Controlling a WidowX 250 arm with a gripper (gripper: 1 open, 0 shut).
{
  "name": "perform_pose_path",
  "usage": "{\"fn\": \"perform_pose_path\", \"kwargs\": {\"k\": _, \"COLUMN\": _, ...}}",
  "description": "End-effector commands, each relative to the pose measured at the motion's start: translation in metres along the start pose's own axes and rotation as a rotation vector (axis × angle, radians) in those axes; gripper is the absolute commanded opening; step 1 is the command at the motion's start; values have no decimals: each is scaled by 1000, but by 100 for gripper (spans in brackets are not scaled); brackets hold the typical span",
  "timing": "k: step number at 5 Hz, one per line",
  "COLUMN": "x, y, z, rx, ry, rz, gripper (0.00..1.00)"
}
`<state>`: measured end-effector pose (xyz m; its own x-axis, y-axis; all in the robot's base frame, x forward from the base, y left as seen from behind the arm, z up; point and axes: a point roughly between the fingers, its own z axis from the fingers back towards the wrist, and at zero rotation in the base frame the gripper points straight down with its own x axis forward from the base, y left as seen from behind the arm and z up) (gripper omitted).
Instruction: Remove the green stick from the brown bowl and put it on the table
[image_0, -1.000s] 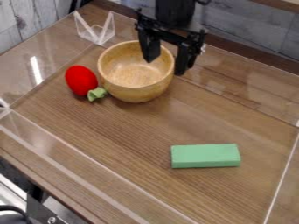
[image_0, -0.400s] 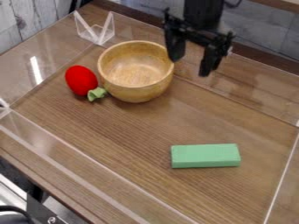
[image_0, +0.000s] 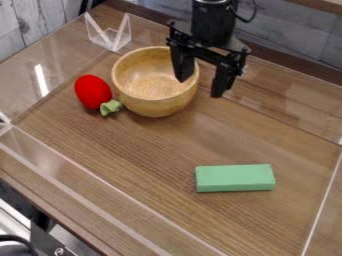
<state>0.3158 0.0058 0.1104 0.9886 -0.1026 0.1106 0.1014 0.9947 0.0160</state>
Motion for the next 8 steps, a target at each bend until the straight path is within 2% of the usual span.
{"fn": "perform_pose_path", "kwargs": {"k": 1, "x": 17, "y": 3, "z": 40, "rx": 3, "ry": -116, "rz": -107, "gripper": 100}}
{"fn": "perform_pose_path", "kwargs": {"k": 2, "x": 10, "y": 9, "z": 42, "rx": 39, "ry": -110, "rz": 23, "gripper": 100}}
{"fn": "perform_pose_path", "kwargs": {"k": 3, "x": -4, "y": 9, "z": 42, "rx": 37, "ry": -104, "rz": 94, "gripper": 100}}
{"fn": "perform_pose_path", "kwargs": {"k": 5, "x": 16, "y": 20, "z": 38, "rx": 36, "ry": -138, "rz": 157, "gripper": 100}}
{"fn": "perform_pose_path", "kwargs": {"k": 6, "x": 30, "y": 20, "z": 38, "rx": 18, "ry": -157, "rz": 89, "gripper": 100}}
{"fn": "perform_pose_path", "kwargs": {"k": 7, "x": 46, "y": 20, "z": 36, "rx": 5, "ry": -179, "rz": 24, "gripper": 0}}
{"fn": "perform_pose_path", "kwargs": {"k": 8, "x": 64, "y": 10, "z": 26, "rx": 2, "ry": -198, "rz": -17, "gripper": 100}}
